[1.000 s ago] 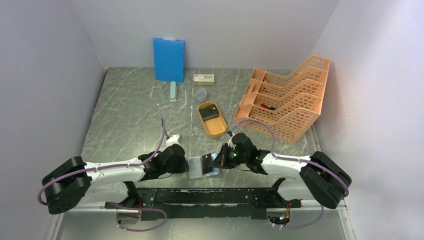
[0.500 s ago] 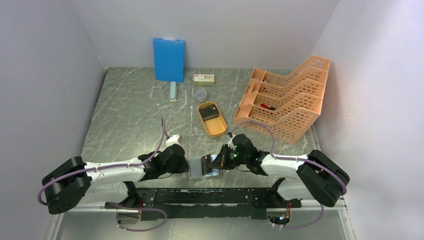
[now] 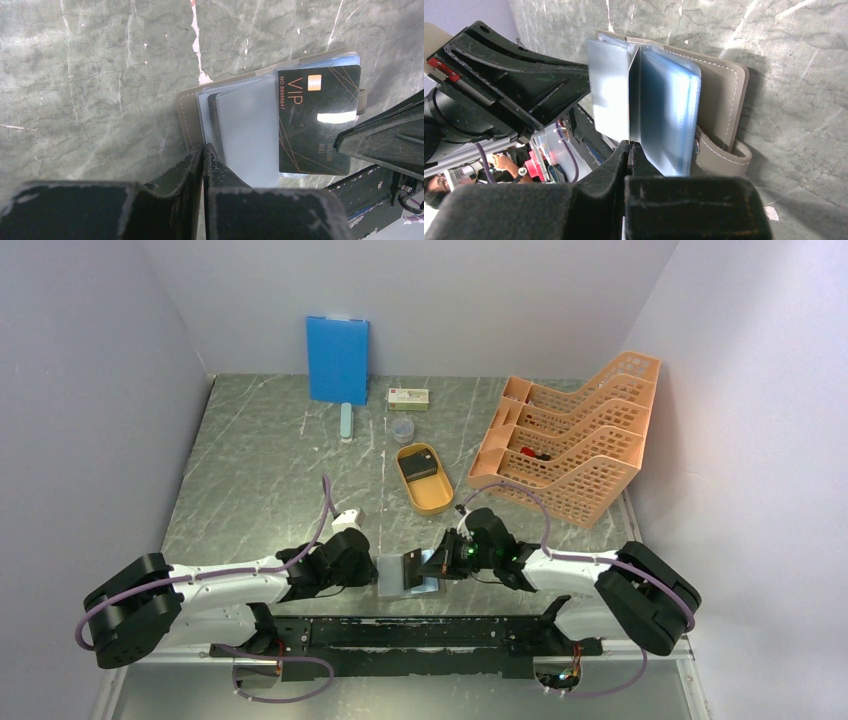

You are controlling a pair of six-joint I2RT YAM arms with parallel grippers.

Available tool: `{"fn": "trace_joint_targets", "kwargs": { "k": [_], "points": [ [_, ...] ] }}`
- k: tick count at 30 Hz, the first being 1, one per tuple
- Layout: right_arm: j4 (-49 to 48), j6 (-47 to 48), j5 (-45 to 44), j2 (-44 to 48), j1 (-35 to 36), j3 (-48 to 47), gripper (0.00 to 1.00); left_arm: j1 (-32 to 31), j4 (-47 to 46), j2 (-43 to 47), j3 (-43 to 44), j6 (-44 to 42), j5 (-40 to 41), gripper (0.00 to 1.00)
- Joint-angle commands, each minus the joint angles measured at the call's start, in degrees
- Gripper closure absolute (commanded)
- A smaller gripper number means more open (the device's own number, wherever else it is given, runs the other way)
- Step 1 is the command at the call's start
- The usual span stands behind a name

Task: Put the credit cards into the card holder
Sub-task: Insert the credit card into the card holder.

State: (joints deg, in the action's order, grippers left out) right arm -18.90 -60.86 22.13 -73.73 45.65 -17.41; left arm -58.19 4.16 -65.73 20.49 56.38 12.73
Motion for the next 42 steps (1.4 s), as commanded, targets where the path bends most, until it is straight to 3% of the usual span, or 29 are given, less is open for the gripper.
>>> {"fn": "trace_joint_targets", "kwargs": {
  "k": [1,33,42],
  "points": [
    [-0.34,-0.16,0.46,1.62,-0.34,0.36,1.0,0.31,4.36,-1.22,-2.26,-0.48,1.69,0.89],
    [-5.66,-1.31,4.0,-5.87,-0.43,1.14,1.0,0.32,3.46,-1.94,-2.41,-0.39,1.24,0.89],
    [-2.32,0.02,3.59,-5.78,-0.63,0.31,1.0,0.36,3.49,-2.02,-2.43,-0.39,1.46,0.89]
  ]
}}
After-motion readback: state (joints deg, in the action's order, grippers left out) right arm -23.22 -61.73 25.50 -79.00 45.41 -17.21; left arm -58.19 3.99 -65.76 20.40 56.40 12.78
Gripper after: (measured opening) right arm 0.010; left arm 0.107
